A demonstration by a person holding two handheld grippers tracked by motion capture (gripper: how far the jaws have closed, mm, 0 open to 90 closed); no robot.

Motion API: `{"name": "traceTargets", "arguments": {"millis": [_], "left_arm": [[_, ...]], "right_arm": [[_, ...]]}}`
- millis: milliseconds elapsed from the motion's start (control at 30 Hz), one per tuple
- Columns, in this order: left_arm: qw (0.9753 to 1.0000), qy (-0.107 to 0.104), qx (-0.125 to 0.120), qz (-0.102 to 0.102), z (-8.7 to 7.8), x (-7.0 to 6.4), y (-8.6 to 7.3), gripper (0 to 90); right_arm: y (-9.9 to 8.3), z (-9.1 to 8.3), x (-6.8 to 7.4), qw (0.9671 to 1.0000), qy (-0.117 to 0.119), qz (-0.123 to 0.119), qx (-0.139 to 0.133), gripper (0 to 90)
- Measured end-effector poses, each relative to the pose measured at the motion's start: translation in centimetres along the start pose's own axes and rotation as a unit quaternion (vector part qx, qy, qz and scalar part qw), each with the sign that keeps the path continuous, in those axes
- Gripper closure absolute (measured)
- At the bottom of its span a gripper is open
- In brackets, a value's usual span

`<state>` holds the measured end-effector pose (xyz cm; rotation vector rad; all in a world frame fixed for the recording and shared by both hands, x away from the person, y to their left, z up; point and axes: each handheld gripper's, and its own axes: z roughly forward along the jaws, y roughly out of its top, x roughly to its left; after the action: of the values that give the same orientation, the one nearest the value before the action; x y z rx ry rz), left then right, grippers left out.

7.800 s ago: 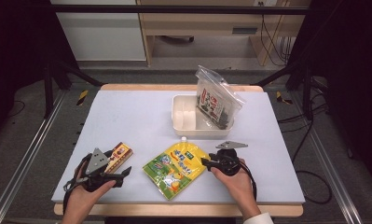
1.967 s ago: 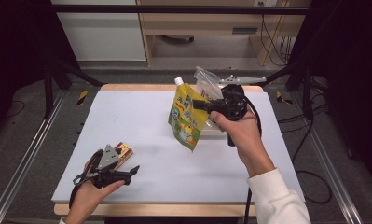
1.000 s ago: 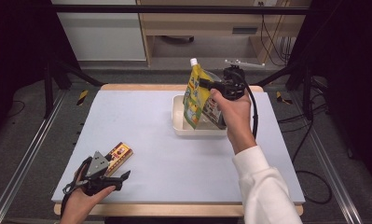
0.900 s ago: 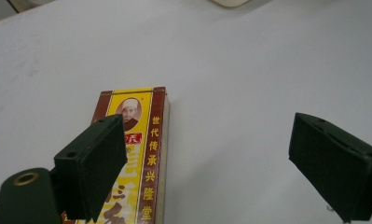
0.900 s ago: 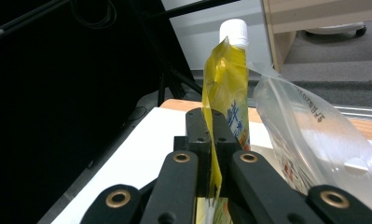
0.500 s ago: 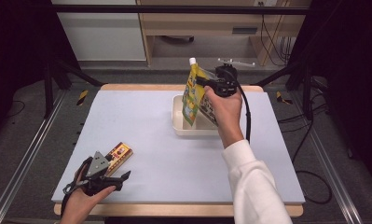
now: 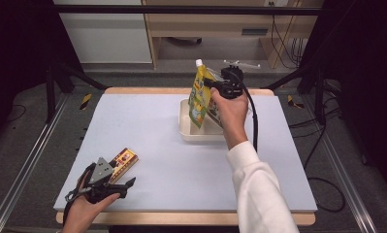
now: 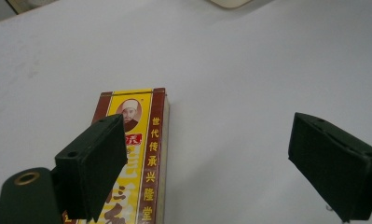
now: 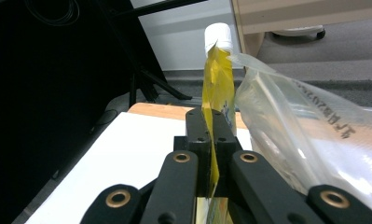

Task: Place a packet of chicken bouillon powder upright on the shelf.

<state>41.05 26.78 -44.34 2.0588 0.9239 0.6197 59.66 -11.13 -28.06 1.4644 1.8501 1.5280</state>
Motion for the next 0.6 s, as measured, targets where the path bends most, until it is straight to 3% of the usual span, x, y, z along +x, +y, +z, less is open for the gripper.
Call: {"name": "traceTargets", "arguments": {"millis": [100, 233, 600], "left_arm": [[1.0, -0.002, 0.001, 0.001, 0.06, -0.06, 0.01, 11.3], [1.0, -0.001, 0.0, 0.001, 0.01, -0.05, 0.01, 11.3], [1.0, -0.002, 0.002, 0.003, 0.03, -0.01, 0.0, 11.5]], "right_arm": [[-0.04, 0.16, -0.21, 1.0, 0.001, 0.007, 0.0, 90.0], [-0.21, 0.53, -0.28, 0.9999, -0.014, -0.007, 0.002, 90.0], [-0.27, 0.81, -0.62, 0.9997, -0.024, 0.004, -0.004, 90.0]]}}
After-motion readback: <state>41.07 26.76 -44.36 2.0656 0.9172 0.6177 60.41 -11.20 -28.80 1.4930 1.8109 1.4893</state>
